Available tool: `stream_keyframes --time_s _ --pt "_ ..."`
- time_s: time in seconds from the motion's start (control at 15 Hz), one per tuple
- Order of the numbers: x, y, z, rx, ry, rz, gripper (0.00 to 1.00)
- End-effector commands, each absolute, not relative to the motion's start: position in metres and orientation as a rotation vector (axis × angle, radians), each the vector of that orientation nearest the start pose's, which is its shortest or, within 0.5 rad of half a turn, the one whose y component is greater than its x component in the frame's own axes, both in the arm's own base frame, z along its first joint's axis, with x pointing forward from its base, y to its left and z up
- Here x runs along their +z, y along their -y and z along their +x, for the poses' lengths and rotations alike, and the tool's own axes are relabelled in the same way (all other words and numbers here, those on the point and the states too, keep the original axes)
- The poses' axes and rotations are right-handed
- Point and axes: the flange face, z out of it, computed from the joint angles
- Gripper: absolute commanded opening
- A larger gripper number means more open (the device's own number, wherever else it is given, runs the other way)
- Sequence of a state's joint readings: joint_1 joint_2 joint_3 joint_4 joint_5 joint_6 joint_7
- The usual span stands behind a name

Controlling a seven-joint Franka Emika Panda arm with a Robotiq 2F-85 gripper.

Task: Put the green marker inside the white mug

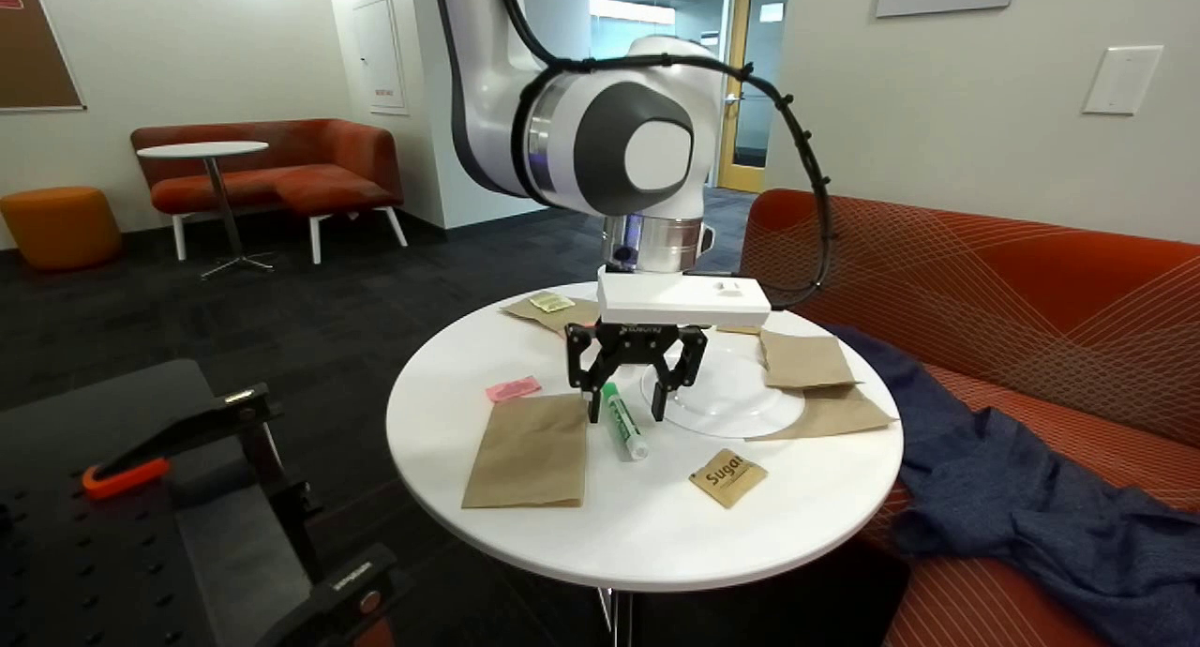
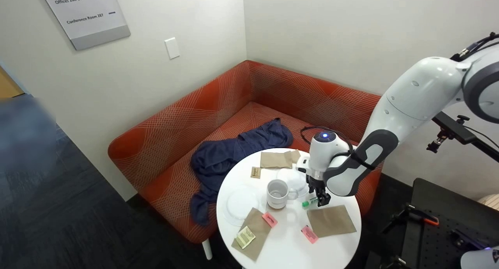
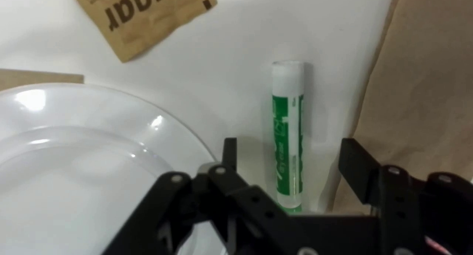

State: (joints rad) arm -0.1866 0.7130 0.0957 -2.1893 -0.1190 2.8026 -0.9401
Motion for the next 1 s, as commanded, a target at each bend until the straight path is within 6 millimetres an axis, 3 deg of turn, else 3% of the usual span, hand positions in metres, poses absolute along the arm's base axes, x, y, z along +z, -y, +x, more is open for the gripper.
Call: stream_keyframes --time_s 0.0,0.07,0.2,0.47,0.93 --pt "0.049 0.035 0.521 0.096 1.406 -2.727 0.56" --pt "0.049 0.035 0.508 0.098 1.407 -2.726 0.45" --pt "0.047 0.036 0.500 0.112 1.406 -2.720 0.32" --pt "0.048 0.035 0.495 0.110 1.419 -2.720 0.02" --pt "0.086 0.026 0.484 0.047 1.379 -2.754 0.05"
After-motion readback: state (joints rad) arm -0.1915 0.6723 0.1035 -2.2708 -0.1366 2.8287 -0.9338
